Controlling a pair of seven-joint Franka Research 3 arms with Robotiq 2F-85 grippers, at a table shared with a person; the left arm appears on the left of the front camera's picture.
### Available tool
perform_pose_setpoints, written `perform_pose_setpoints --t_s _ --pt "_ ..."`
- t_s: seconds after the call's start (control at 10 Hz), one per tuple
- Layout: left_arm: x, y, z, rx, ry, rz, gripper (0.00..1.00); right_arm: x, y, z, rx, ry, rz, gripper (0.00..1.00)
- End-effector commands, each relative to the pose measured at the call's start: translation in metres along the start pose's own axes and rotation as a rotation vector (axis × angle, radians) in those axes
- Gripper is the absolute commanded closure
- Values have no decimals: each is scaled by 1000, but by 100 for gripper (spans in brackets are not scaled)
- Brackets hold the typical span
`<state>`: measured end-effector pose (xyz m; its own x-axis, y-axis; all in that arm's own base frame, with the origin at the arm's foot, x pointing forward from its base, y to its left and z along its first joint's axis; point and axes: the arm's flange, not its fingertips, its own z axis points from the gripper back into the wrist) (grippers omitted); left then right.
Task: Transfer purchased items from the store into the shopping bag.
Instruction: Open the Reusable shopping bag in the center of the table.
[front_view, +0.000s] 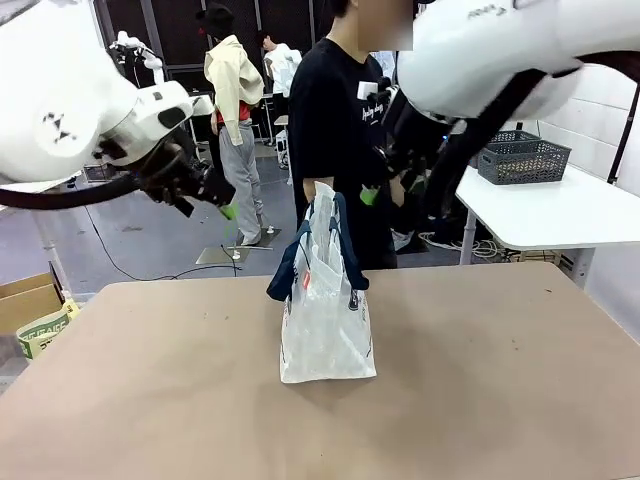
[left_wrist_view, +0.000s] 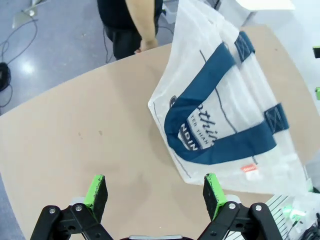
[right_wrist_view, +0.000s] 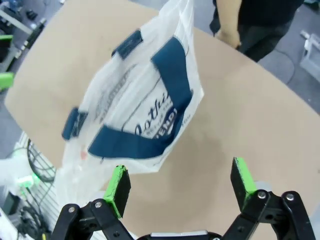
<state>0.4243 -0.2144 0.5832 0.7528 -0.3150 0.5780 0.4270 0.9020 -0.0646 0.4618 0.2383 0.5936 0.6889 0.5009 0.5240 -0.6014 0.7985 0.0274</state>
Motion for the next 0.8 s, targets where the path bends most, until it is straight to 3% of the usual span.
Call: perform_pose_setpoints --t_s 0.0,0.1,0.2,0.5,0.7 --pt "24 -13 -9 14 20 38 0 25 -1 -9 -30 49 -26 0" --pt "25 -10 -13 38 4 -1 0 23 -4 -12 -40 60 28 0" --pt "12 -7 -2 -6 5 19 0 14 -1 -4 -7 6 -9 0" --pt "20 -12 -8 -8 9 14 0 14 -1 -4 -7 6 -9 0" --pt "24 -31 2 -11 45 113 0 25 9 -5 -3 30 -59 0"
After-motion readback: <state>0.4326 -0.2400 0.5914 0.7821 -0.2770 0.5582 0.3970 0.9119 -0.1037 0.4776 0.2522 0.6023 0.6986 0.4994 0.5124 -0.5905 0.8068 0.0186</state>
